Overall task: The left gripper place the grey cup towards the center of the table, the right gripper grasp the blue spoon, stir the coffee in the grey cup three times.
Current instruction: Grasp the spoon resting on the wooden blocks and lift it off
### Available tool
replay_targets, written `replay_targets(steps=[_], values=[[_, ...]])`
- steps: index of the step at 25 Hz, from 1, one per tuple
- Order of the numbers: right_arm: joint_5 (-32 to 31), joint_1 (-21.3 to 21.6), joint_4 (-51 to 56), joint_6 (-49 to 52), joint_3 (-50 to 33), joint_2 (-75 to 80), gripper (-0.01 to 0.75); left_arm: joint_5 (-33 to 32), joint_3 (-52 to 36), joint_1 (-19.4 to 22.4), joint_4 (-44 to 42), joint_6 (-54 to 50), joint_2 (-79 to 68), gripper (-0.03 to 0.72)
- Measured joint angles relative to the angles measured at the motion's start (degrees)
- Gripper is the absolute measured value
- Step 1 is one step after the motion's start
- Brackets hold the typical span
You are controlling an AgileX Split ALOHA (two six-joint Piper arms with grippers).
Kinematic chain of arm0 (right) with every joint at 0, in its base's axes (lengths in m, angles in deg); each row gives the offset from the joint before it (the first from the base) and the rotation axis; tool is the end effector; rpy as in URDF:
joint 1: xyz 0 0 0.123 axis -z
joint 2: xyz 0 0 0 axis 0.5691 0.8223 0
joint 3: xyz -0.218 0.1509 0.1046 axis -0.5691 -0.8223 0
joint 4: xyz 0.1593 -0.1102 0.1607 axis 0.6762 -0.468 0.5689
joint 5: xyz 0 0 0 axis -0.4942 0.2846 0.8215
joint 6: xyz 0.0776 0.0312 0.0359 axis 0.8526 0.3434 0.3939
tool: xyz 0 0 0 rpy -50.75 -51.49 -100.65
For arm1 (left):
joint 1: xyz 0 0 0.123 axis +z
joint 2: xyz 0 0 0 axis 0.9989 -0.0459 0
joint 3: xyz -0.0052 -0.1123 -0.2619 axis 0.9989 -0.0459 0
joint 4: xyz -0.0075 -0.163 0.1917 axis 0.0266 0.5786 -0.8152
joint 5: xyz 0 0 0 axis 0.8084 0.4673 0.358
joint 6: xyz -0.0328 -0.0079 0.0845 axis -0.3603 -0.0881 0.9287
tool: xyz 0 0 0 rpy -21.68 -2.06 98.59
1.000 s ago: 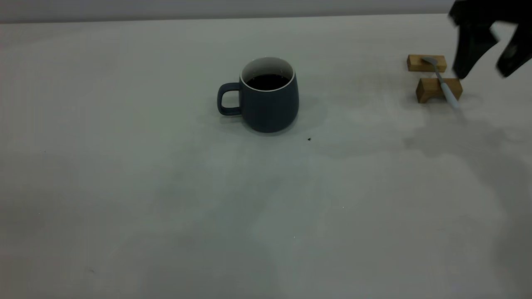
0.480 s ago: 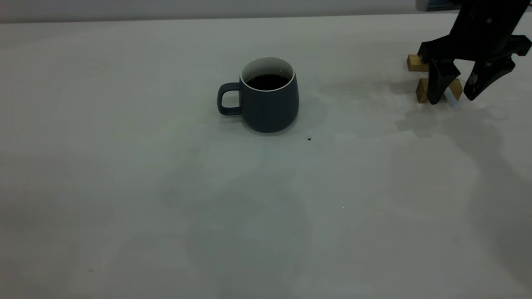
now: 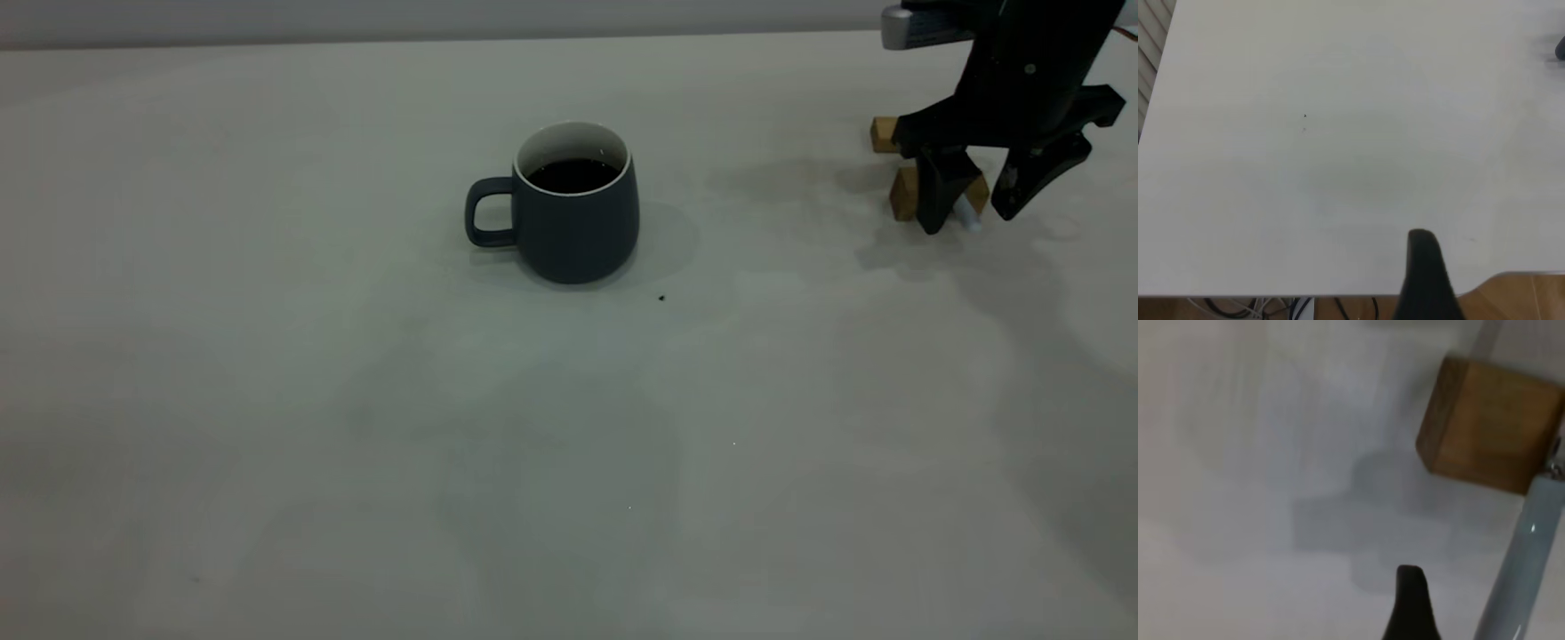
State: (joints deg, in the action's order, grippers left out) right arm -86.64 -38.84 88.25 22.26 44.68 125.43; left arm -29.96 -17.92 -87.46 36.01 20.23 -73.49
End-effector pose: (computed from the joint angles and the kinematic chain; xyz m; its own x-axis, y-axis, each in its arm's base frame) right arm 0.4393 0.0328 0.0228 -0.9664 -0.2214 -0.1305 -0.2220 0.9750 -0.0100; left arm -0.0096 0.0031 0.2677 -0.5169 0.0081 -0.8560 -0.0240 0.9994 0.0239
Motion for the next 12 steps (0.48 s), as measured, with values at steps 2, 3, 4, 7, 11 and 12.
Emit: replay_targets(steps=[2, 3, 4, 7, 11, 12], values=[[0.3, 0.0, -0.2, 0.2, 0.0, 0.5, 0.621, 0.0, 0.0, 0.0, 0.0, 0.0, 0.0, 0.592], [0.6, 0.0, -0.2, 0.2, 0.0, 0.7, 0.613, 0.0, 0.0, 0.0, 0.0, 0.0, 0.0, 0.592], [0.9, 0.1, -0.3, 0.4, 0.0, 0.8, 0.602, 0.0, 0.0, 0.0, 0.0, 0.0, 0.0, 0.592], [1.1, 0.1, -1.5, 1.5, 0.0, 0.9, 0.53, 0.0, 0.0, 0.0, 0.0, 0.0, 0.0, 0.592], [1.0, 0.1, -3.3, 3.9, 0.0, 0.9, 0.345, 0.0, 0.0, 0.0, 0.0, 0.0, 0.0, 0.592], [0.9, 0.1, -3.3, 4.3, 0.0, 0.9, 0.279, 0.0, 0.0, 0.0, 0.0, 0.0, 0.0, 0.592]])
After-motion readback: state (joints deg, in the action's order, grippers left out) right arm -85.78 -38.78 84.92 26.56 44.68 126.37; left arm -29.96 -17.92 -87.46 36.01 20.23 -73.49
